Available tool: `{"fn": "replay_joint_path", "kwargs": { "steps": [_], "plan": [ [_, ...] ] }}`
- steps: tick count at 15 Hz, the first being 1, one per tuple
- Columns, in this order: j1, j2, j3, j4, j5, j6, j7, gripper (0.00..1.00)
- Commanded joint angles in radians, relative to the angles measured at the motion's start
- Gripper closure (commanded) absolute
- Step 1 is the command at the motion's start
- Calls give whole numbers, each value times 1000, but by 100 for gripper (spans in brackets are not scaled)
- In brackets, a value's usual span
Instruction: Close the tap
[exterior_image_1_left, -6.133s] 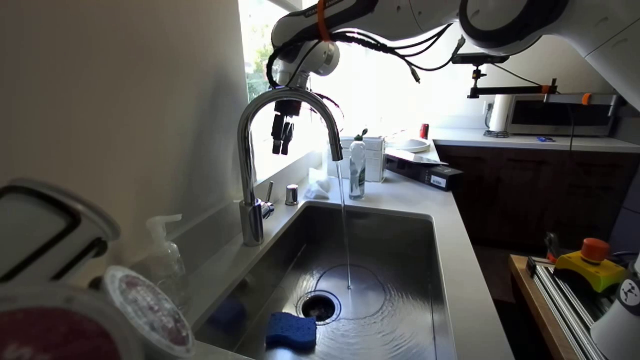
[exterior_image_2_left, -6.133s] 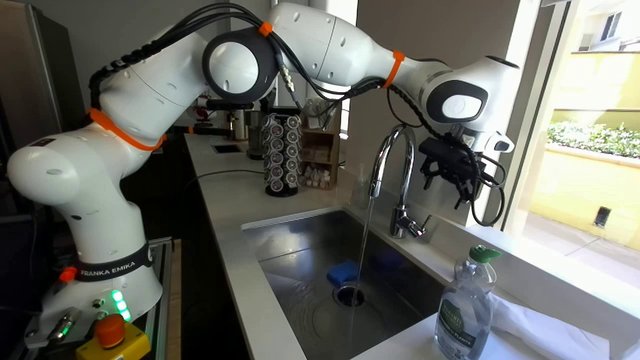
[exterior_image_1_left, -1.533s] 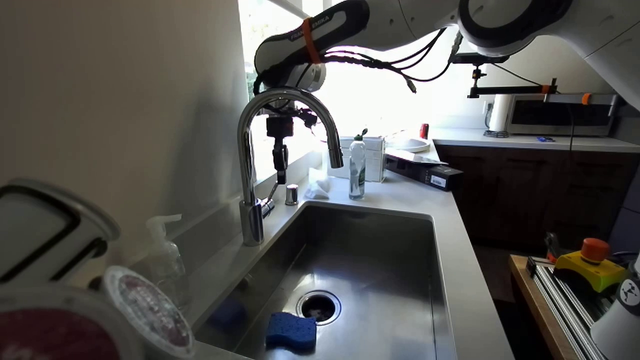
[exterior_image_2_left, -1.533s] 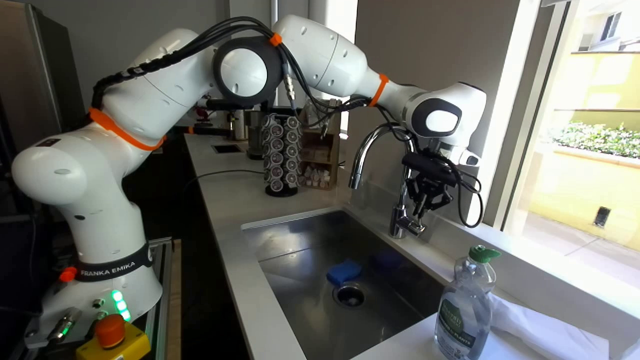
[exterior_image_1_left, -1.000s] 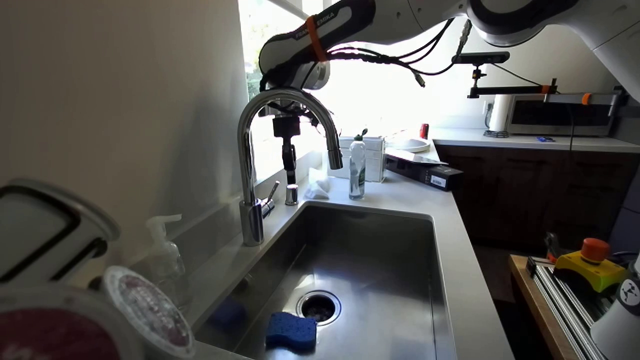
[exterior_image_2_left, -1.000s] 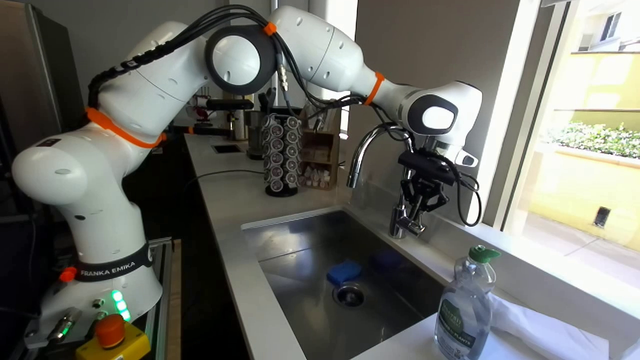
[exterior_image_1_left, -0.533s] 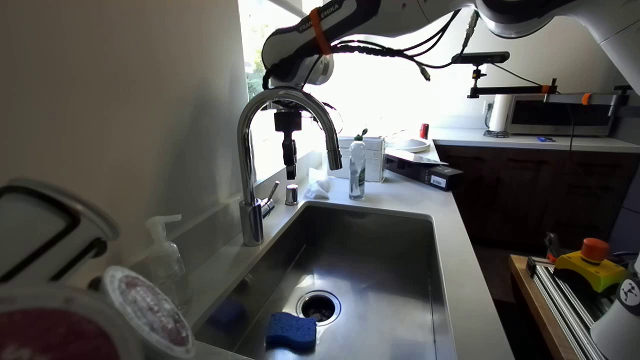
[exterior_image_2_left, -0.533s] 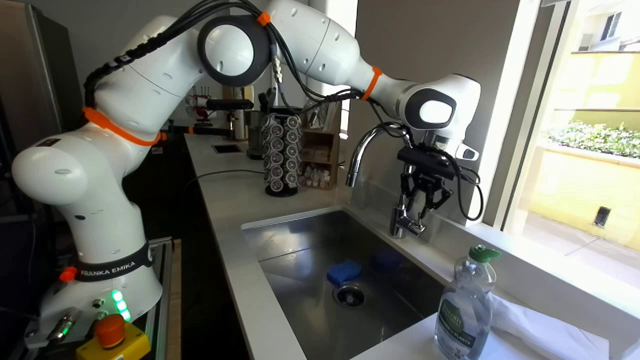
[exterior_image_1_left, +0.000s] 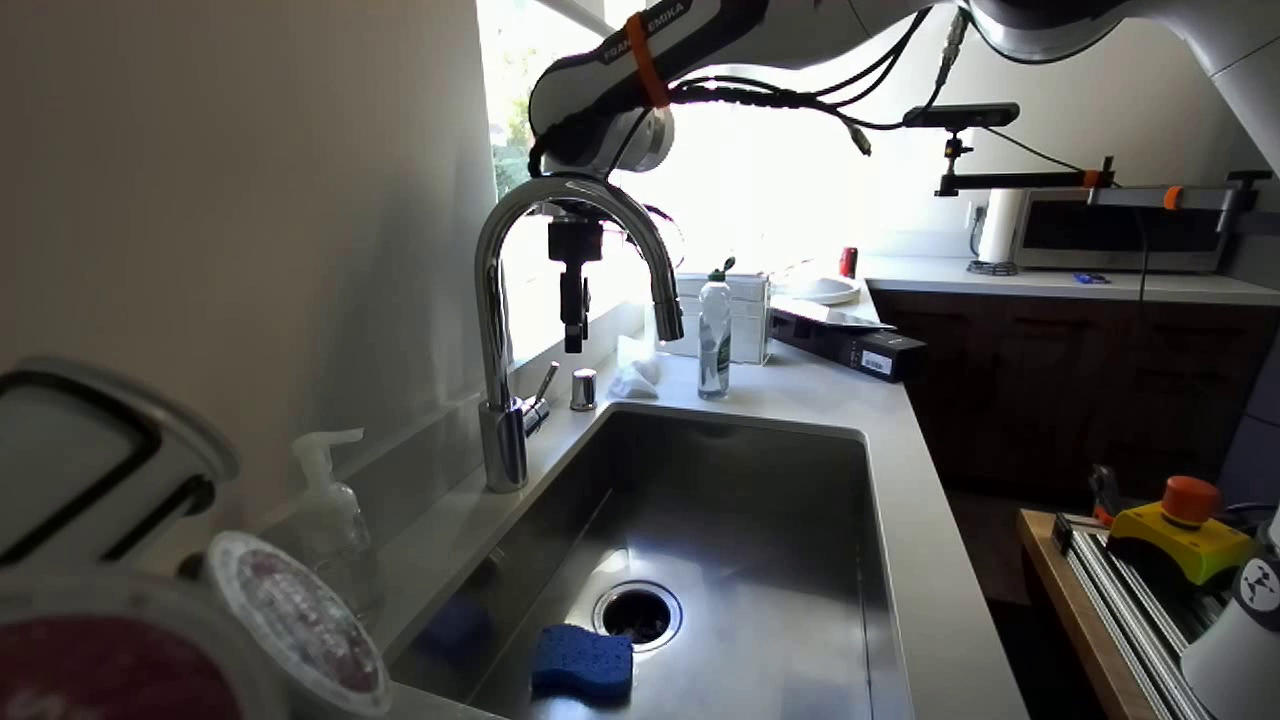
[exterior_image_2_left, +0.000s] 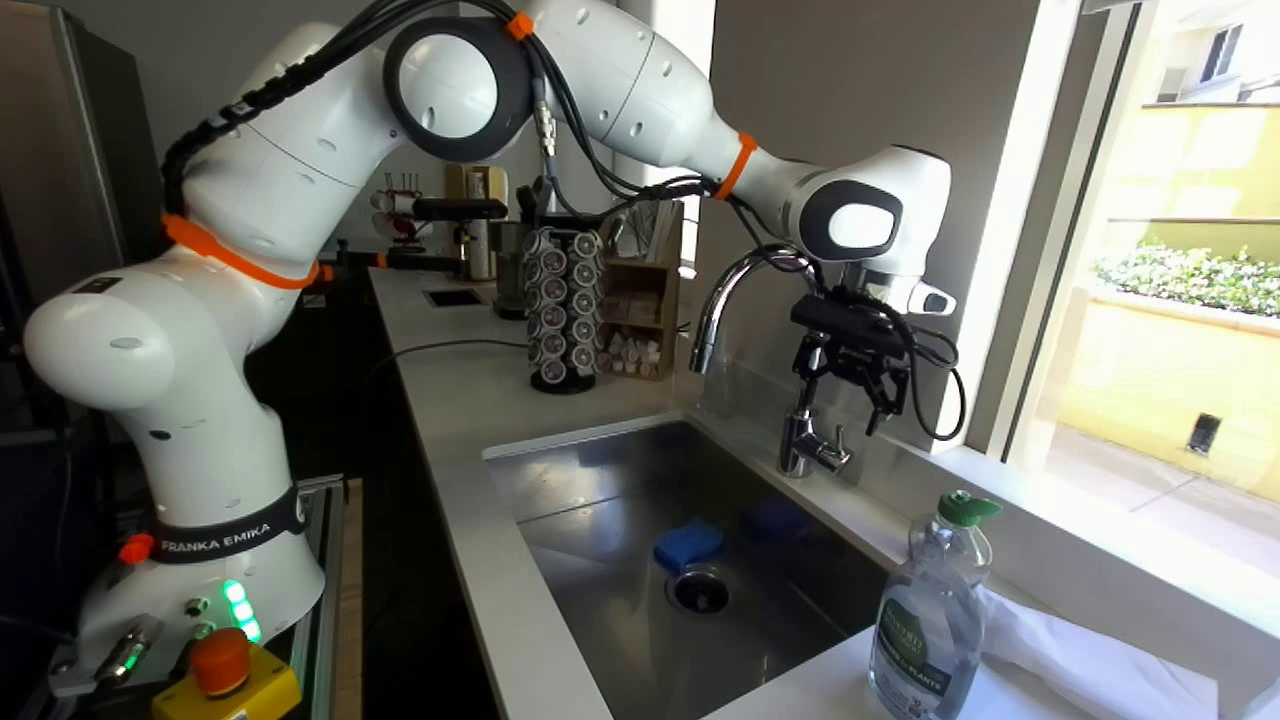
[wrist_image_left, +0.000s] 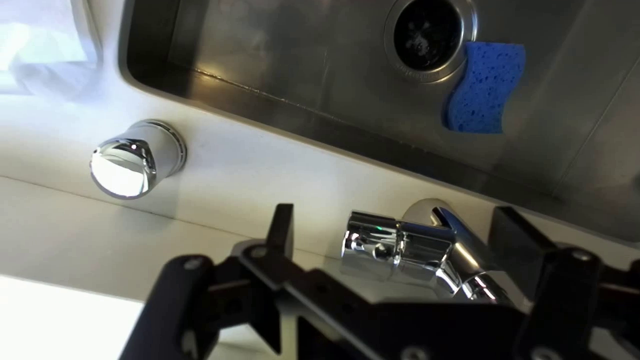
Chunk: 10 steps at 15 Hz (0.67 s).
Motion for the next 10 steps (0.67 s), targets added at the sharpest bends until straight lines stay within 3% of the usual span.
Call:
{"fn": "replay_joint_path", "kwargs": {
  "steps": [1,10],
  "plan": [
    [2,-64,-7,-82,14,57,10,0],
    [-28,-200,-47,-127,26,76,33,0]
  ]
}}
